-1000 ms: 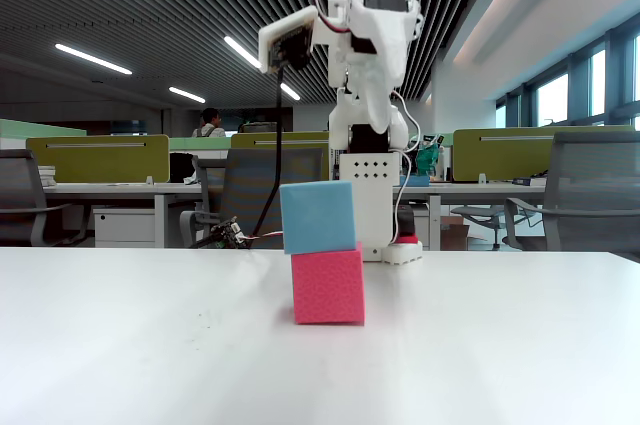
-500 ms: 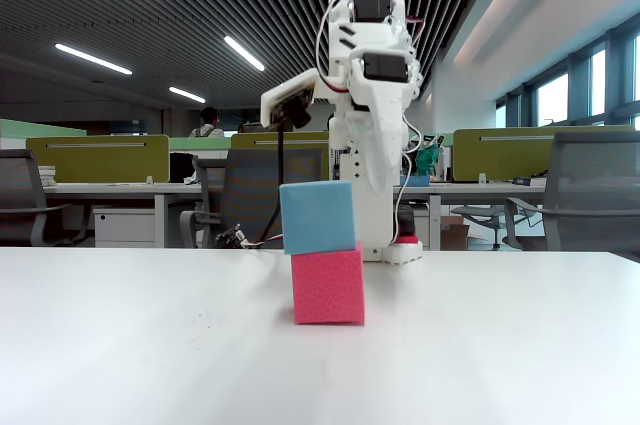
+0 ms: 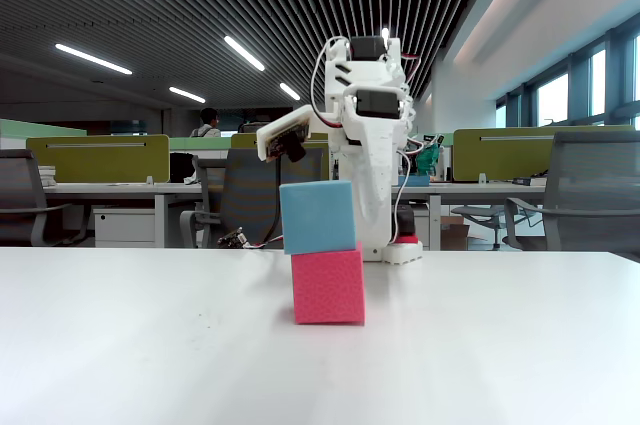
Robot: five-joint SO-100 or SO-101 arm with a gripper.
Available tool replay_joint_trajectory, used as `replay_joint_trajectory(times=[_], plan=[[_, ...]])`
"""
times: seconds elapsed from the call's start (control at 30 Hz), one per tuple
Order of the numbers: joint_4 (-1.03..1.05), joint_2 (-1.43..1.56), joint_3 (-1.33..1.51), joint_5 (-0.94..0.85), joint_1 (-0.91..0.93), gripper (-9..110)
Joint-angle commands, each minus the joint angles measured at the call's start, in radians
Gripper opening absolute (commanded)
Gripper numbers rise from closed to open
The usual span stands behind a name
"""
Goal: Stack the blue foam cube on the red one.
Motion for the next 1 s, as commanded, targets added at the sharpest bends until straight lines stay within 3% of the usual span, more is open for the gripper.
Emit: replay_joint_trajectory(times=[0.0,0.97], plan=[[0.028,0.044,0.002,0.003,0.000,15],[0.032,0.044,0.000,0.003,-0.002,24]])
